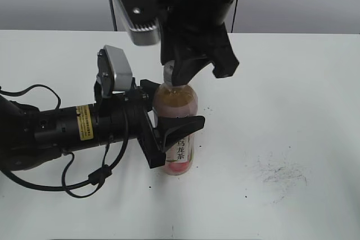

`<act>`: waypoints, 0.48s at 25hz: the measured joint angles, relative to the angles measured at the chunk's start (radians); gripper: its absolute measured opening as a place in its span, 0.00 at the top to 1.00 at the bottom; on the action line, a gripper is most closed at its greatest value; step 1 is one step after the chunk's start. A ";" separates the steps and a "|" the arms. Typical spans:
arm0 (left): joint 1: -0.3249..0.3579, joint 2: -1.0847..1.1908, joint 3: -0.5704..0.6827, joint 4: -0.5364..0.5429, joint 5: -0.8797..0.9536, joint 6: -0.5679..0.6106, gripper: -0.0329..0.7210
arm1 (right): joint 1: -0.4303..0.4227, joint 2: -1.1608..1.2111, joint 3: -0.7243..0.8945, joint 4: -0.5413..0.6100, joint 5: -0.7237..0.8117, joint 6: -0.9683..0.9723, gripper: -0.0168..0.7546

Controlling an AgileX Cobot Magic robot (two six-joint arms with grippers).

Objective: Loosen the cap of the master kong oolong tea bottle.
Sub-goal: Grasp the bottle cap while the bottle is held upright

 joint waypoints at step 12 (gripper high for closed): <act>0.000 0.000 0.000 -0.007 0.001 -0.003 0.37 | 0.000 -0.002 0.000 -0.002 -0.004 -1.122 0.63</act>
